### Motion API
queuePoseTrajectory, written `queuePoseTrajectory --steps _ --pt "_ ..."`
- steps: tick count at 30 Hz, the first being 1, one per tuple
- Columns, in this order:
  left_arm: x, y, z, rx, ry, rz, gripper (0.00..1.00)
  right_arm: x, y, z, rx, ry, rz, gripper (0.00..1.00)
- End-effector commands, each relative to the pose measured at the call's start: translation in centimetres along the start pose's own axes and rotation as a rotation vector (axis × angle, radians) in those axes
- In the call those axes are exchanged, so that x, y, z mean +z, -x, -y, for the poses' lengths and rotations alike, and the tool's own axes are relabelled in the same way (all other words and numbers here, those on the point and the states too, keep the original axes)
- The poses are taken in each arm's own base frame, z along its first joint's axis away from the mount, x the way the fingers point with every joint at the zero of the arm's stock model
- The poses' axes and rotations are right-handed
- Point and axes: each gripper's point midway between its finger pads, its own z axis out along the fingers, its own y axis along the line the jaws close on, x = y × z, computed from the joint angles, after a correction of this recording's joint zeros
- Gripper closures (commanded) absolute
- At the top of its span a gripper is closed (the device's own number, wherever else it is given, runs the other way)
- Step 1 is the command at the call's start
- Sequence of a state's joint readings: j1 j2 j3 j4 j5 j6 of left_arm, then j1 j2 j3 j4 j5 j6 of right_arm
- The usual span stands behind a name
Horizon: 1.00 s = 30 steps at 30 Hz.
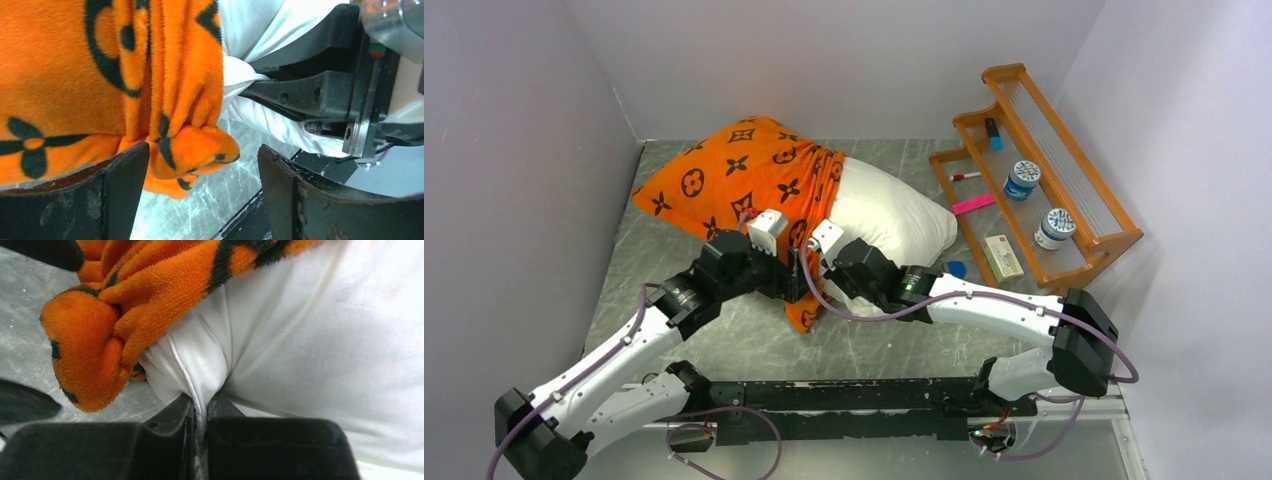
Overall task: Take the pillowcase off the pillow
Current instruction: Remove the pillow from the pillowcase.
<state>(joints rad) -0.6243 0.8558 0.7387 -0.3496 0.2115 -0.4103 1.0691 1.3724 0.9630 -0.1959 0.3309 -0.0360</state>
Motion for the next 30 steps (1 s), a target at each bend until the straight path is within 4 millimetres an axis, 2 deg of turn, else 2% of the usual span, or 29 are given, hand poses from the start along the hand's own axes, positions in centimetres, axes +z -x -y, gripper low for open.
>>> queuePoseTrajectory --steps 1,4,11,14,16,18,22,30 --pt "1.0 2.7 0.4 0.013 0.086 0.103 0.16 -0.2 3.2 1.1 0.076 -0.020 0.130 1.00" --pt "2.0 2.3 -0.8 0.035 0.170 0.092 0.17 -0.4 3.1 0.8 0.086 -0.006 0.133 1.00" --pt "4.4 -0.5 -1.3 0.070 0.204 0.017 0.19 -0.9 2.7 1.2 0.094 -0.020 0.140 1.00" --pt "4.6 -0.6 -2.0 0.087 0.240 0.014 0.32 -1.4 2.6 1.5 0.096 -0.027 0.144 1.00" --pt "4.3 -0.2 -2.6 0.100 0.278 0.028 0.43 -1.8 2.6 1.8 0.099 -0.035 0.153 1.00" --pt "3.9 0.5 -3.2 0.116 0.319 0.045 0.58 -2.2 2.4 2.2 0.102 -0.051 0.154 1.00" --pt "2.9 2.4 -4.1 0.158 0.407 0.075 0.93 -3.2 2.3 2.9 0.110 -0.072 0.163 1.00" --pt "1.1 7.3 -5.5 0.288 0.576 0.112 0.95 -6.9 4.1 5.0 0.143 -0.110 0.247 1.00"
